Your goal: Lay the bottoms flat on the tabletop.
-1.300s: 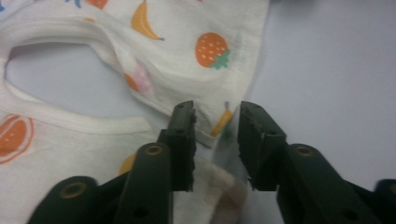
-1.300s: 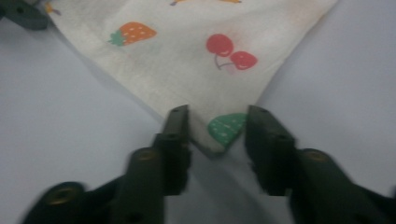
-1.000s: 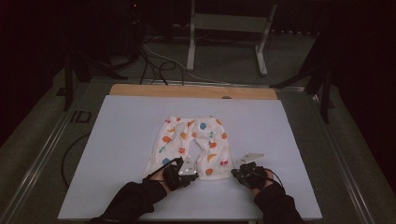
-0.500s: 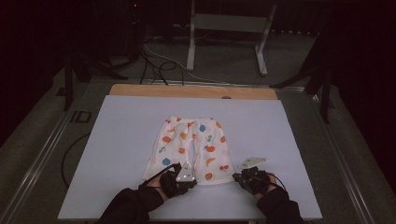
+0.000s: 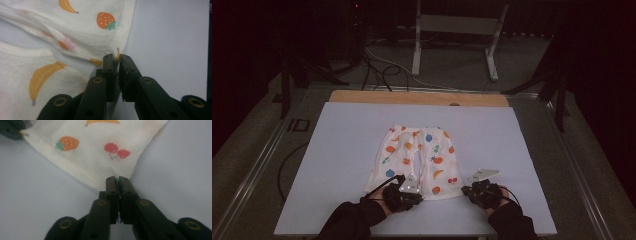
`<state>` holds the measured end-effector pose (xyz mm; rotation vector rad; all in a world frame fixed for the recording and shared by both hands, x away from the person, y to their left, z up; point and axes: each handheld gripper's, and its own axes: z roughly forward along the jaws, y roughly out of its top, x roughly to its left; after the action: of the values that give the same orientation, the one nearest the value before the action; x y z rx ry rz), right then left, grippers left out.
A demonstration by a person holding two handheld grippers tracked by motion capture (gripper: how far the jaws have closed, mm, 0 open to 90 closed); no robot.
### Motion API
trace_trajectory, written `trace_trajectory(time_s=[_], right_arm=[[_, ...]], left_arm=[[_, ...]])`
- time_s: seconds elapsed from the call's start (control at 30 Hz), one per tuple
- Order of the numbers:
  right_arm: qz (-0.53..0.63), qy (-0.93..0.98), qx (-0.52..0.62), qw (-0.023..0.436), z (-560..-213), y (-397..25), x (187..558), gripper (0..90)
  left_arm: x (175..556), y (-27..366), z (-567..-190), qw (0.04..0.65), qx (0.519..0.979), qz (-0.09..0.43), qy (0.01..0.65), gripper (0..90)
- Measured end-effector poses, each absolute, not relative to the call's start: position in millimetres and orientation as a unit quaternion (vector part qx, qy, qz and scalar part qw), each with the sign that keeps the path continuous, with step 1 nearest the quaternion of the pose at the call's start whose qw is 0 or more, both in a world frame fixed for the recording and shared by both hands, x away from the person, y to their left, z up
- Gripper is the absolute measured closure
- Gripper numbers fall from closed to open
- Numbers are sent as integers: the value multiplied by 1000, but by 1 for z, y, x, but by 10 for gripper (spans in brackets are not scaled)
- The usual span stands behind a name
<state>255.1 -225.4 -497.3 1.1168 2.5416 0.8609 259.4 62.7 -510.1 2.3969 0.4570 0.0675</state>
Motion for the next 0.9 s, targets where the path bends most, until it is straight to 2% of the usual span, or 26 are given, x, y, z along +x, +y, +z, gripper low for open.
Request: trace_trajectory(time_s=[0.03,0.07,0.17,0.2,0.33,0.4,0.43,0.47,0.6,0.63,0.67,0.9], right_arm=[[300,867,380,119,-496,-226,255,726],[313,863,380,115,-495,-226,255,679],[339,853,378,121,-492,-227,255,481],[347,850,376,125,-491,-227,256,439],[373,840,365,150,-486,-228,255,286],[388,838,355,145,-484,-229,255,225],[388,838,355,145,-484,-229,255,225],[403,838,340,139,-483,-230,255,161],[411,837,333,139,-484,-229,255,143],[414,836,332,141,-484,-228,255,143],[422,834,325,145,-483,-228,254,145],[436,827,321,150,-481,-230,258,141]], left_arm=[[259,64,-509,352,919,19,175,789],[259,66,-508,359,917,17,173,758],[258,71,-504,379,910,17,168,578],[258,73,-503,384,907,18,169,517],[258,82,-495,403,899,19,172,371],[259,85,-492,411,894,17,178,291],[259,85,-492,411,894,17,178,243],[261,89,-489,417,890,19,184,214],[265,95,-488,426,885,10,185,71],[265,95,-488,426,885,10,185,71],[268,100,-488,419,889,5,183,16],[275,117,-489,437,876,8,203,11]])
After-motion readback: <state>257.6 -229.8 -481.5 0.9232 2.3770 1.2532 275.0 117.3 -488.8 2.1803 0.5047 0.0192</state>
